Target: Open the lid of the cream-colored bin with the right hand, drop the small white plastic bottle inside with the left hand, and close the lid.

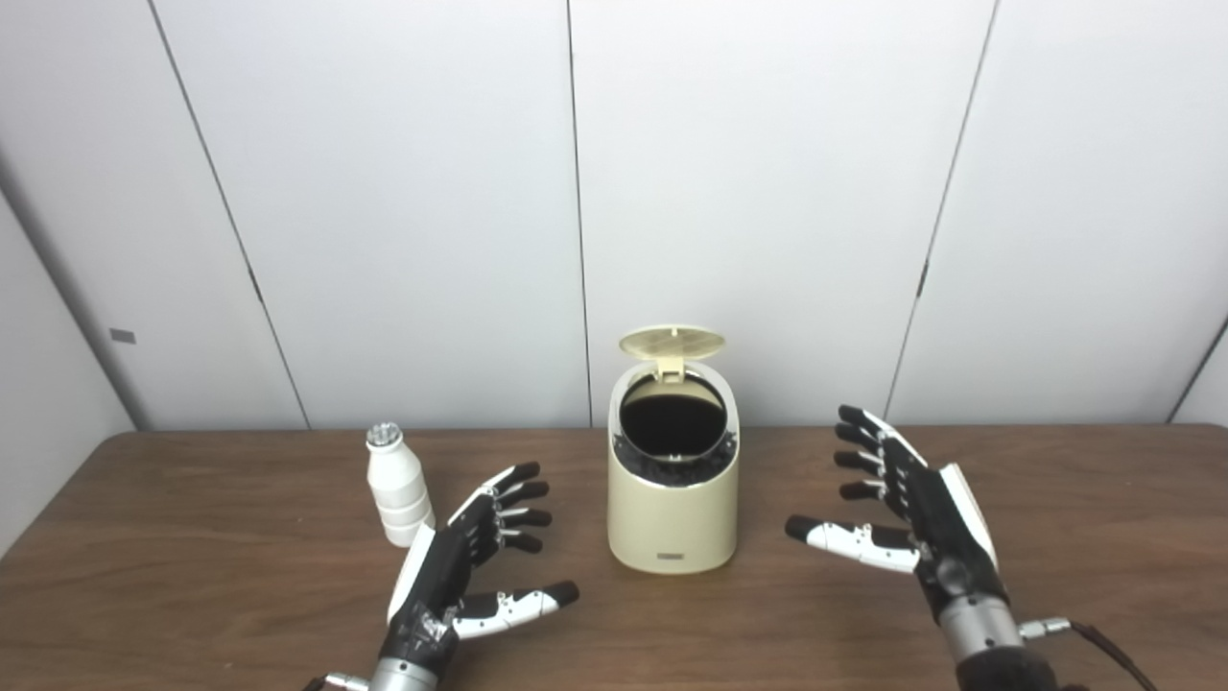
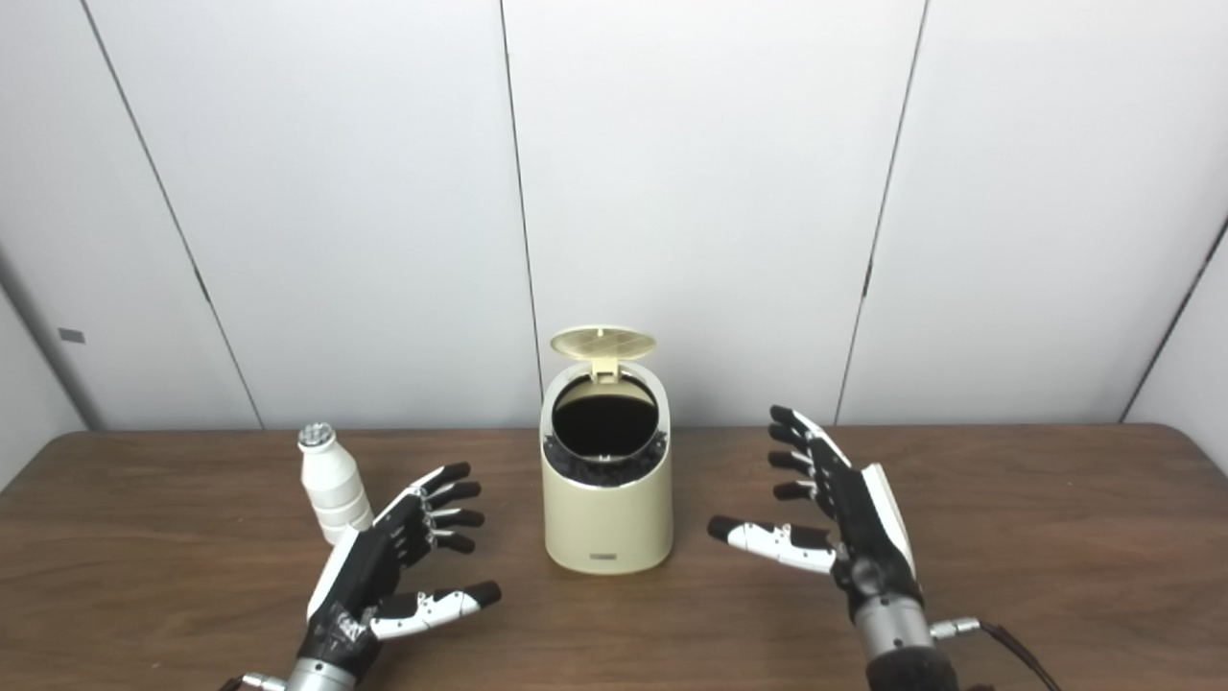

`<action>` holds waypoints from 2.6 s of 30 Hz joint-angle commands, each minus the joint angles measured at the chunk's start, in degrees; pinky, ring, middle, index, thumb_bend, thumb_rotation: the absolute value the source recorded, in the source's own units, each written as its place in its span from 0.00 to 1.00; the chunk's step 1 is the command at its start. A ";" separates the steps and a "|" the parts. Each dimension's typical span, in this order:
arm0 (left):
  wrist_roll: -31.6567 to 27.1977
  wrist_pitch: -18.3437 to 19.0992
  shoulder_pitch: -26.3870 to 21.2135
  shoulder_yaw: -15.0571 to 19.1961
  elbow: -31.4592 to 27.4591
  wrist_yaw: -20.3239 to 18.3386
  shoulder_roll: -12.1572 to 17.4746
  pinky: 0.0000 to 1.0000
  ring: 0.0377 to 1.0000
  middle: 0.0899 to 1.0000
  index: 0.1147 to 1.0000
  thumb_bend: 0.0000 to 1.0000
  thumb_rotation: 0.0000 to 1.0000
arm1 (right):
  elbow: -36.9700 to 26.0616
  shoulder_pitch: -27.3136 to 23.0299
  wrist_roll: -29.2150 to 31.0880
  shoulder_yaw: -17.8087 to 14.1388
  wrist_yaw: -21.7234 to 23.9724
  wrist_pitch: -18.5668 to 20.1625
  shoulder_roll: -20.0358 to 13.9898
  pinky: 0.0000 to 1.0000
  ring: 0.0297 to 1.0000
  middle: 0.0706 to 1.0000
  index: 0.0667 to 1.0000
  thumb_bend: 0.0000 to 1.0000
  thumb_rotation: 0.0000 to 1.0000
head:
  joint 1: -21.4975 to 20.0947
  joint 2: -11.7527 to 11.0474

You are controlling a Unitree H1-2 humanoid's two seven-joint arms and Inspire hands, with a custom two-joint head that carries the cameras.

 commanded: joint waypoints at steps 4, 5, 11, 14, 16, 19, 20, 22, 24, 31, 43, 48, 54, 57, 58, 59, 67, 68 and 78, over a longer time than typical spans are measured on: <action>-0.49 -1.24 -1.26 0.29 -1.88 -0.16 0.54 0.63 0.71 0.79 0.85 0.79 0.04 | 1.93 0.26 3.83 -0.47 -1.80 -9.86 0.90 0.73 0.81 0.86 0.87 0.86 0.21 | 0.39 -0.07; -0.57 -1.18 -1.20 0.29 -1.97 -0.21 0.54 0.63 0.71 0.79 0.85 0.79 0.04 | 2.71 0.56 4.26 -0.44 -1.94 -11.50 0.91 0.74 0.81 0.86 0.87 0.87 0.21 | 0.39 -0.07; -0.60 -1.15 -0.78 0.45 -2.53 -0.60 0.53 0.63 0.72 0.80 0.85 0.79 0.05 | 5.17 1.31 5.86 -0.18 -2.06 -16.08 1.06 0.76 0.80 0.87 0.87 0.88 0.19 | 3.44 -0.52; -0.65 -1.79 -0.57 0.75 -3.09 -0.42 0.42 0.62 0.71 0.80 0.84 0.78 0.03 | 5.06 1.55 5.97 -0.13 -1.83 -15.73 0.64 0.76 0.81 0.87 0.87 0.86 0.19 | 5.70 -0.83; 0.31 -1.83 0.13 1.30 -4.69 0.52 0.31 0.62 0.71 0.80 0.84 0.77 0.01 | 5.13 1.80 6.43 -0.34 -1.55 -16.00 0.14 0.76 0.81 0.87 0.88 0.84 0.17 | 8.00 -1.15; 2.74 -2.40 1.77 2.48 -7.26 2.76 -0.17 0.60 0.69 0.77 0.81 0.75 0.00 | 5.76 1.91 7.51 -0.96 -1.41 -17.00 -0.49 0.78 0.81 0.88 0.88 0.82 0.11 | 11.18 -1.82; 3.60 -2.51 2.38 3.03 -8.05 3.90 -0.54 0.59 0.68 0.76 0.80 0.75 0.00 | 6.17 1.85 7.82 -1.07 -1.31 -17.74 -0.78 0.79 0.82 0.88 0.89 0.82 0.10 | 11.67 -1.88; 4.79 -2.72 3.43 4.20 -9.26 6.11 -1.48 0.55 0.63 0.72 0.75 0.74 0.00 | 6.42 1.79 8.46 -1.23 -1.04 -18.18 -1.12 0.80 0.82 0.89 0.89 0.81 0.10 | 12.51 -2.04; 7.15 -3.24 4.58 5.84 -10.33 9.53 -2.92 0.54 0.61 0.69 0.71 0.74 0.00 | 6.02 1.83 8.79 -1.37 -0.98 -17.73 -1.36 0.80 0.82 0.89 0.89 0.80 0.09 | 14.31 -2.24; 15.47 -3.71 5.83 9.58 -11.31 18.93 -5.60 0.51 0.58 0.62 0.65 0.67 0.00 | 2.73 2.22 9.75 -1.54 -0.29 -14.90 -1.47 0.78 0.81 0.88 0.89 0.77 0.02 | 15.65 -2.28; 18.96 -1.20 4.67 11.93 -10.70 25.66 -5.42 0.47 0.51 0.56 0.61 0.68 0.00 | -2.36 2.57 8.06 -0.62 -0.51 -9.61 -0.96 0.76 0.80 0.88 0.89 0.74 0.00 | 16.12 -1.96; 20.25 -0.65 3.72 12.18 -9.43 27.56 -5.09 0.47 0.53 0.59 0.63 0.70 0.00 | -3.40 2.57 7.64 -0.39 -0.68 -8.64 -0.80 0.75 0.80 0.88 0.89 0.73 0.00 | 16.21 -1.78; 23.14 0.46 2.33 12.36 -7.27 30.66 -4.56 0.55 0.65 0.73 0.71 0.70 0.01 | -4.53 2.68 8.32 -0.41 -0.38 -7.24 -0.45 0.76 0.81 0.88 0.89 0.73 0.00 | 16.30 -1.85; 24.35 0.70 1.57 12.19 -5.76 32.01 -3.91 0.59 0.72 0.81 0.80 0.70 0.02 | -5.02 2.74 8.18 -0.33 -0.45 -7.08 -0.32 0.75 0.80 0.88 0.89 0.73 0.00 | 16.15 -1.77; 24.42 0.78 1.39 12.18 -5.44 32.32 -3.82 0.61 0.76 0.86 0.84 0.70 0.01 | -5.13 2.77 8.21 -0.32 -0.45 -7.14 -0.29 0.75 0.80 0.88 0.89 0.72 0.00 | 16.15 -1.77; 24.85 0.84 1.11 12.13 -4.88 32.83 -3.64 0.62 0.77 0.87 0.86 0.69 0.01 | -5.37 2.81 8.22 -0.30 -0.46 -7.04 -0.21 0.75 0.80 0.88 0.89 0.72 0.00 | 16.15 -1.77; 25.64 1.05 -1.05 11.49 -0.91 34.91 -2.57 0.72 0.91 0.98 0.98 0.68 0.04 | -6.05 3.00 8.54 -0.23 -0.09 -6.17 -0.16 0.74 0.79 0.87 0.89 0.73 0.00 | 15.88 -1.55; 25.83 0.85 -1.36 11.39 -0.25 35.31 -2.47 0.71 0.91 0.99 0.99 0.68 0.04 | -6.09 3.05 8.41 -0.19 -0.12 -6.10 -0.15 0.74 0.79 0.88 0.89 0.73 0.00 | 15.96 -1.53; 25.70 2.17 -3.29 9.14 3.38 35.14 -0.76 0.77 0.81 0.89 0.93 0.71 0.08 | -7.23 3.41 8.82 0.11 0.37 -4.96 0.11 0.74 0.79 0.88 0.92 0.74 0.00 | 15.71 -1.09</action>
